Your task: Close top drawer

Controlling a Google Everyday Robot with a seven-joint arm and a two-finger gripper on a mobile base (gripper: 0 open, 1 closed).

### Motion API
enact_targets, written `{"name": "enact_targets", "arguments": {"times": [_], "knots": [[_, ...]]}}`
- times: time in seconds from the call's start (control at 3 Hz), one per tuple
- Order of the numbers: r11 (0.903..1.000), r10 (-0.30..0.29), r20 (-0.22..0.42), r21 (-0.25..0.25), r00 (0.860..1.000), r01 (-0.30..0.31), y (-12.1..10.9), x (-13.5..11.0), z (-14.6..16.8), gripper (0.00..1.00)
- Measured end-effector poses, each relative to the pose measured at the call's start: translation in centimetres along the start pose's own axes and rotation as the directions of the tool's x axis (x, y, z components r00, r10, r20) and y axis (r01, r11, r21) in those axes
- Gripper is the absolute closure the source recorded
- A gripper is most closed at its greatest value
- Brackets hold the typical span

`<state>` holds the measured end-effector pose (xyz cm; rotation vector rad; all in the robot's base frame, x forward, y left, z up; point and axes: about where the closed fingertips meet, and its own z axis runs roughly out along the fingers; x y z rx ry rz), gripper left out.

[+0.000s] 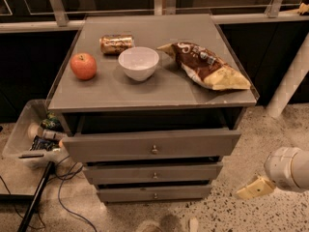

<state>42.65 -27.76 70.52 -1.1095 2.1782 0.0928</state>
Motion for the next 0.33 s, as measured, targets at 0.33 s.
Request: {"name": "enact_targets", "arguments": {"times": [0.33], "knots": [[1.0,0.0,0.0,0.0,1.0,0.0,0.0,0.0,0.0,0.0]]}}
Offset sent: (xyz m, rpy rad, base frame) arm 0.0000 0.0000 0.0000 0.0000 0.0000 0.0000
